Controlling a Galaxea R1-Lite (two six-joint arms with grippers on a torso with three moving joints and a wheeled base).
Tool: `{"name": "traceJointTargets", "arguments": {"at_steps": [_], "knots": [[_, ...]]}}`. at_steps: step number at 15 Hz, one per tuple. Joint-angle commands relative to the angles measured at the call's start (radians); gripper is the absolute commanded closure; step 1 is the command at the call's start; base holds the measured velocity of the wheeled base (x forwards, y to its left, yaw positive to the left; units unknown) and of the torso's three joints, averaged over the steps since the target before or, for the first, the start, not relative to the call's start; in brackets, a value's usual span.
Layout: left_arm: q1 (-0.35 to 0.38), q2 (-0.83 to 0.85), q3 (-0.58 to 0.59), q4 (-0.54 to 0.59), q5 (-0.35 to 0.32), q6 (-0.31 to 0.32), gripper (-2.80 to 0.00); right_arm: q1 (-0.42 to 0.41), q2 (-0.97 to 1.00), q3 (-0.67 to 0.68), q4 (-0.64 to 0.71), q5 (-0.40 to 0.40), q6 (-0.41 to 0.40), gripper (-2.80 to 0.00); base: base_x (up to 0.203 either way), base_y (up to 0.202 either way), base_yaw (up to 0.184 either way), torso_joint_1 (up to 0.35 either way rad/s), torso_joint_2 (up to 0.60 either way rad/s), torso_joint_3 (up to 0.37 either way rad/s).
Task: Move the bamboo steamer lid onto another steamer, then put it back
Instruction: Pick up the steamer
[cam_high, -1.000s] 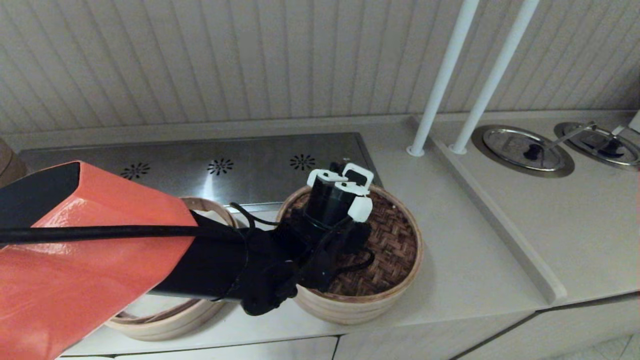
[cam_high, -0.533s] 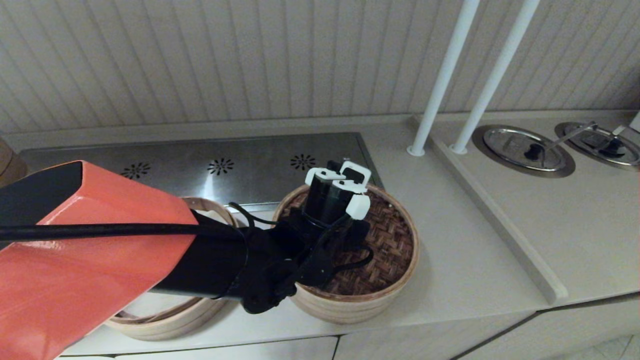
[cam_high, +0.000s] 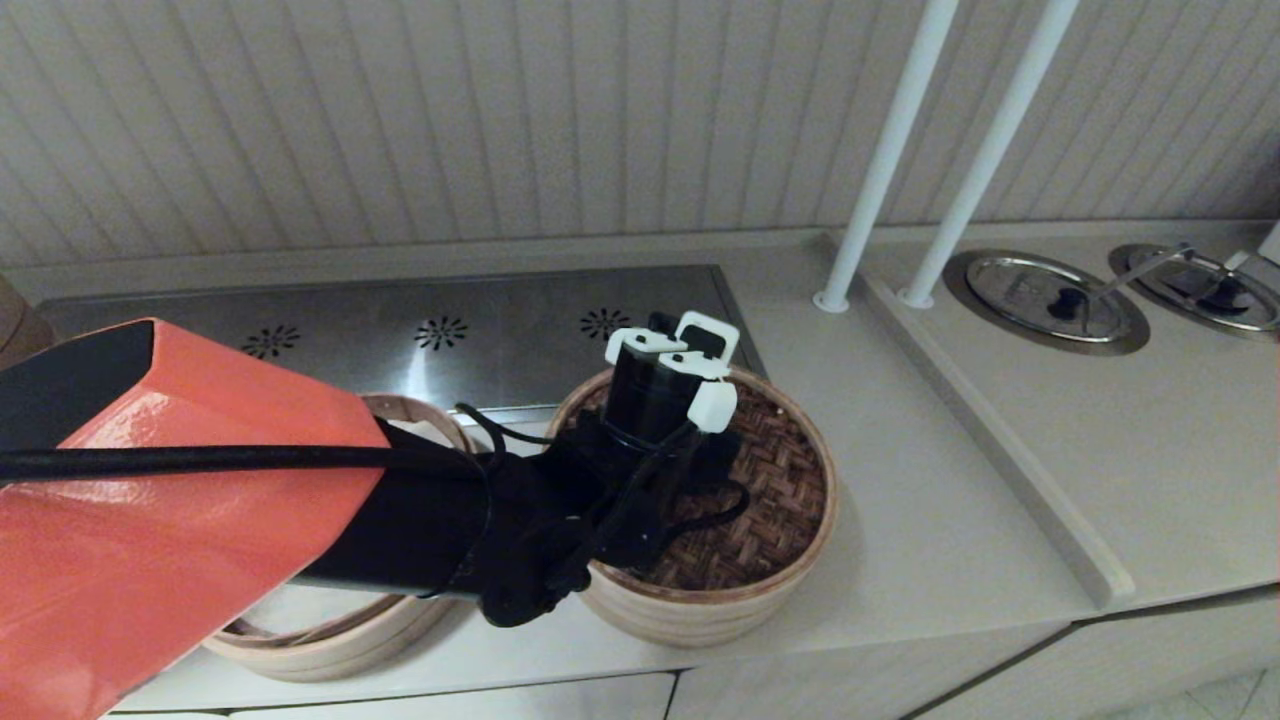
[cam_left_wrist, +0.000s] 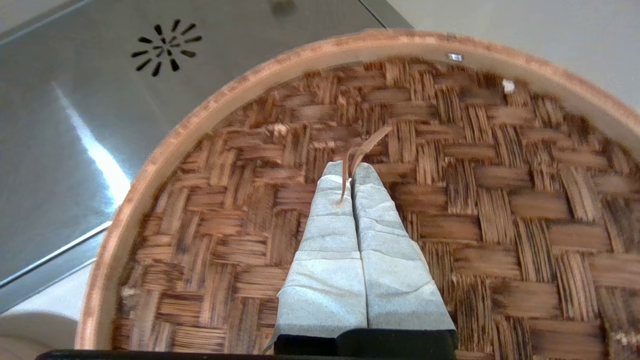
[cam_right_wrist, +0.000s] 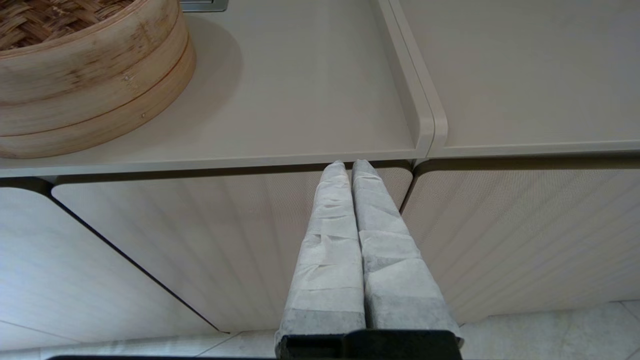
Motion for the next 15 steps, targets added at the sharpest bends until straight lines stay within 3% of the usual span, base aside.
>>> {"name": "traceJointTargets", "arguments": {"at_steps": [1,12,13,15], "knots": [[0.002,-0.015,-0.001,-0.005,0.008,-0.001,0.0,0.0,0.001,0.0,0.001,0.0,0.0,0.0,0.0,0.0,0.0,0.0,0.0,0.0],[0.002,-0.02,0.023,-0.018,0.006,-0.008,0.0,0.0,0.001,0.0,0.001,0.0,0.003,0.0,0.0,0.0,0.0,0.0,0.0,0.0],[0.002,-0.029,0.035,-0.027,0.005,-0.007,-2.8,0.0,0.001,0.0,0.001,0.0,0.003,0.0,0.0,0.0,0.0,0.0,0.0,0.0],[0.0,-0.038,0.037,-0.028,0.001,-0.009,-2.8,0.0,0.001,0.0,0.0,0.0,0.003,0.0,0.0,0.0,0.0,0.0,0.0,0.0]]}}
